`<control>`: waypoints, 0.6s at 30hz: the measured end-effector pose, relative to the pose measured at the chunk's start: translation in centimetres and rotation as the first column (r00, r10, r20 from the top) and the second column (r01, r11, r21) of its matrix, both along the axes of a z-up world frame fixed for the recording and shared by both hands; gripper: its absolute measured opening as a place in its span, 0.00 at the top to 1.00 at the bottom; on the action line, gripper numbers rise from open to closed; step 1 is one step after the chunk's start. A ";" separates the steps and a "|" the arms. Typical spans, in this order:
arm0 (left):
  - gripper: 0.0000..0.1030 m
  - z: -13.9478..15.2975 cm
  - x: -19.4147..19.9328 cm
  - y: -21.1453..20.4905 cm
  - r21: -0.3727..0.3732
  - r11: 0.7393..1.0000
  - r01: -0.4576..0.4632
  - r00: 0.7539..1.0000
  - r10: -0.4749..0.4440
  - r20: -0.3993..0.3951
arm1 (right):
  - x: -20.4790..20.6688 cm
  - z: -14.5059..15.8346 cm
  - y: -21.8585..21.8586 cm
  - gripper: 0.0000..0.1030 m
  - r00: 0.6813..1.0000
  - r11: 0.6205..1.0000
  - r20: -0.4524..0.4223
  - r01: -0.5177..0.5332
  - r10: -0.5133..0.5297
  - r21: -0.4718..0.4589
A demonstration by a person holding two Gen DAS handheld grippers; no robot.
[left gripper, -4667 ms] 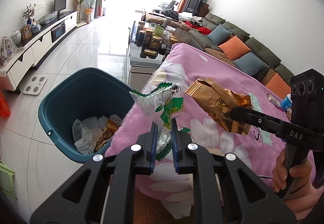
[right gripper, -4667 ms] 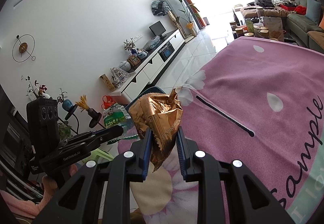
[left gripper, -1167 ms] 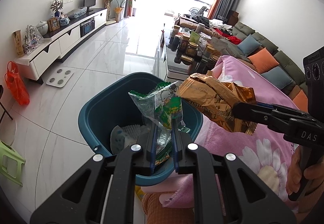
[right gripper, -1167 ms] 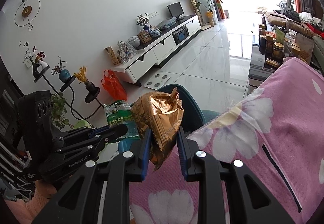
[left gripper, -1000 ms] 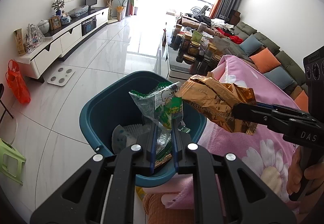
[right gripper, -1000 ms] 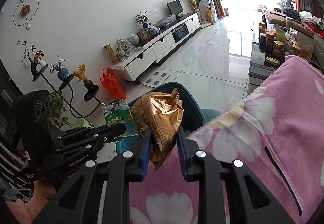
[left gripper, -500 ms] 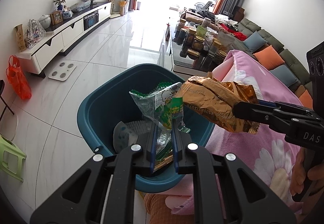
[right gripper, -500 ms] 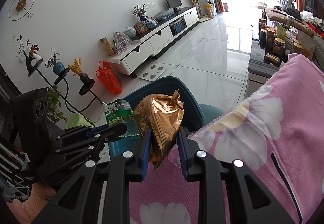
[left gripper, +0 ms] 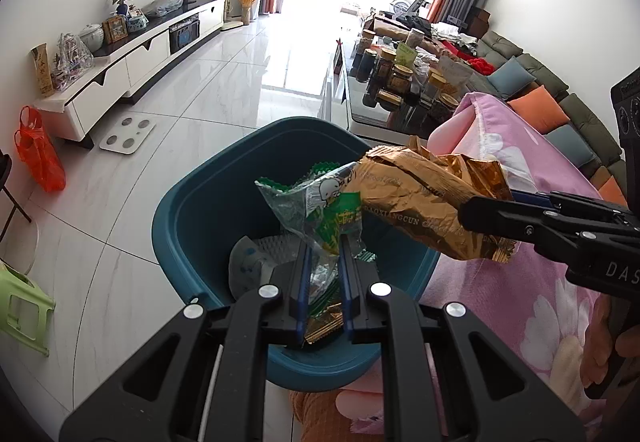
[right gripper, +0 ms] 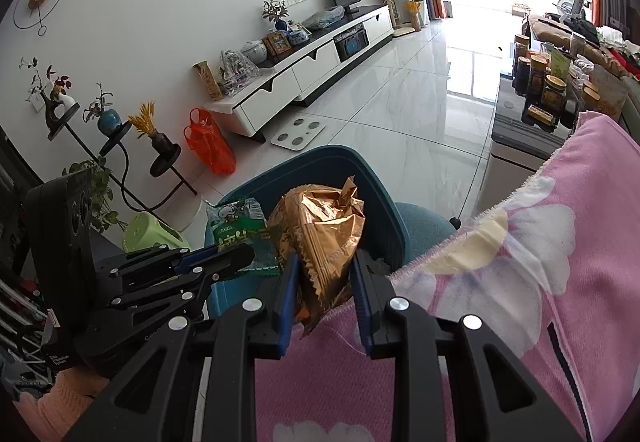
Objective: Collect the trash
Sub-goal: 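Lower the candy wrapper and gold bag into the teal bin with both tools, then open both tools to drop the wrapper and bag into the bin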
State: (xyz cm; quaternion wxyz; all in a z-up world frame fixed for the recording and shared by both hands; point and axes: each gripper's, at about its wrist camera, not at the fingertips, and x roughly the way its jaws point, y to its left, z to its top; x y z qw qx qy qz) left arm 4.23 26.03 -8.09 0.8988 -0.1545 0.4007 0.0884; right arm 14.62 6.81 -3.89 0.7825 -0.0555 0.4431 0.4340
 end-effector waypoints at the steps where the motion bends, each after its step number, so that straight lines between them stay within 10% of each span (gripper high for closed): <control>1: 0.87 -0.1 0.1 0.0 0.001 1.000 -0.001 1.000 0.001 -0.001 | 0.1 -0.1 0.1 0.75 1.000 1.000 -0.001 -0.001 0.001 -0.005; 18: 0.87 -1.8 1.6 0.8 -0.018 1.000 -0.017 0.999 0.016 -0.049 | 0.4 -1.4 3.0 0.73 0.999 0.997 -0.018 -0.033 0.032 -0.076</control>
